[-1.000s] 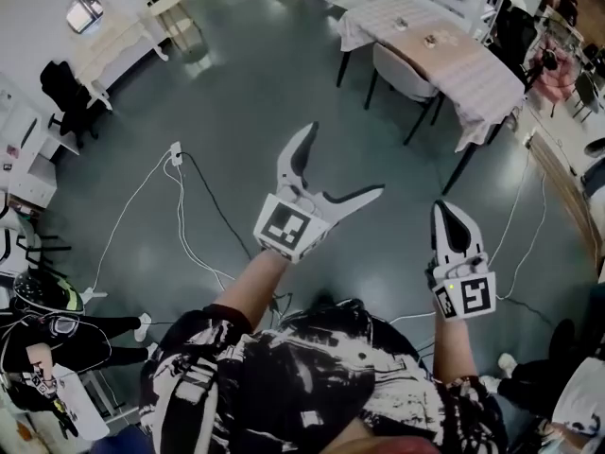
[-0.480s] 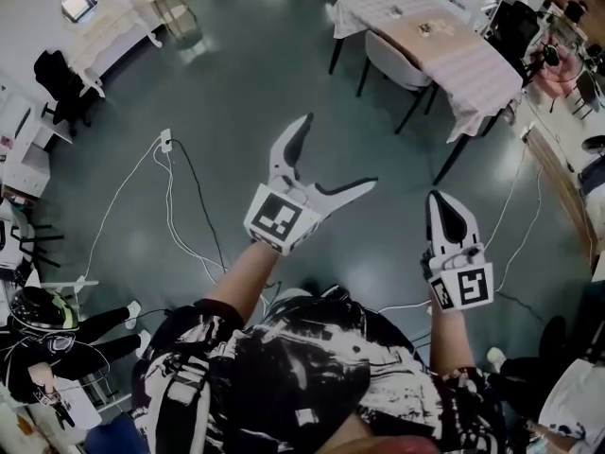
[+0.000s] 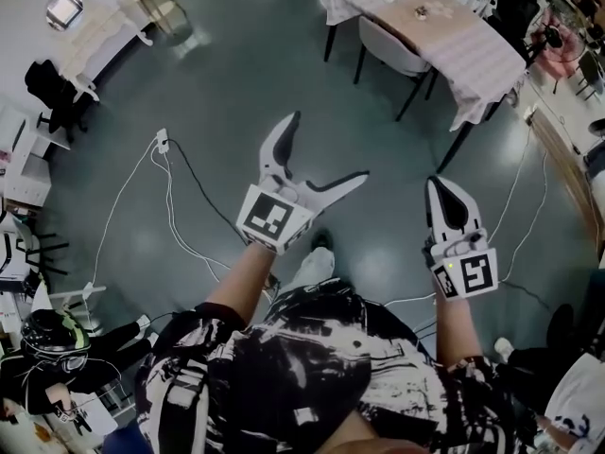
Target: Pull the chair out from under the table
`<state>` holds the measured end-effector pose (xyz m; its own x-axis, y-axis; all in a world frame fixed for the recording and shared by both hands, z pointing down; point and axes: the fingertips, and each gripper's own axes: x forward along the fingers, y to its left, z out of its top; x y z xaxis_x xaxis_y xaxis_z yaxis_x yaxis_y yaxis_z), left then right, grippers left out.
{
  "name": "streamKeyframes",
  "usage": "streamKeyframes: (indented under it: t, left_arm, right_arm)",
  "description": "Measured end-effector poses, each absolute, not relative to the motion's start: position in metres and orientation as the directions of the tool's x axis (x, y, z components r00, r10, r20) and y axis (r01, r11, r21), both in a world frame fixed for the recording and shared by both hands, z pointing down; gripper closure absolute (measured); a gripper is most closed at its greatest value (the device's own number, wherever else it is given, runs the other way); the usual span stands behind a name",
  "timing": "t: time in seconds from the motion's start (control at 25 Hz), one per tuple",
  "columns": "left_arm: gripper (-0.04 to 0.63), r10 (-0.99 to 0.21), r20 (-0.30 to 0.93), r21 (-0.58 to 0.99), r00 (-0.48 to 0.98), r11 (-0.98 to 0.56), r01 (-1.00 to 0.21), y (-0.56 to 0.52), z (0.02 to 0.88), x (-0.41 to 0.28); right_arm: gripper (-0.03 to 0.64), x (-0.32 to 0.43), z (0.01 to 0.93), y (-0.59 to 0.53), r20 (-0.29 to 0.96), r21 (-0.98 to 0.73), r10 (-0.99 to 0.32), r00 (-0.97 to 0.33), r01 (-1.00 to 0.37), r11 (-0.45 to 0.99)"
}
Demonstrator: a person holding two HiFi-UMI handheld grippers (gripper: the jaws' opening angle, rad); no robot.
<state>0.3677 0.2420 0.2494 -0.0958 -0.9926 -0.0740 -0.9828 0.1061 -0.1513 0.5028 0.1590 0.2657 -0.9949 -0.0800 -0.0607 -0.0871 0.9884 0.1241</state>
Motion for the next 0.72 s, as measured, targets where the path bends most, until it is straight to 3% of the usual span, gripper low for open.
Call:
streamKeyframes:
  t: [0.4, 0.72]
  left_arm:
    - [0.023, -0.996, -0.079, -0.124, -0.046, 0.055, -0.991, 0.192, 0.25, 0.233]
    - [0.023, -0.996, -0.09, -0.137, 0.007, 0.006, -0.991, 0.135, 0.256, 0.166]
  right_arm:
    - [0.617, 0.358, 0.255, 0.121, -0.046, 0.143, -0.093, -0.995, -0.098, 0.985]
    - [0.617, 0.284, 0.262, 0.074, -0.052, 0.137, -0.117, -0.992, -0.123, 0.983]
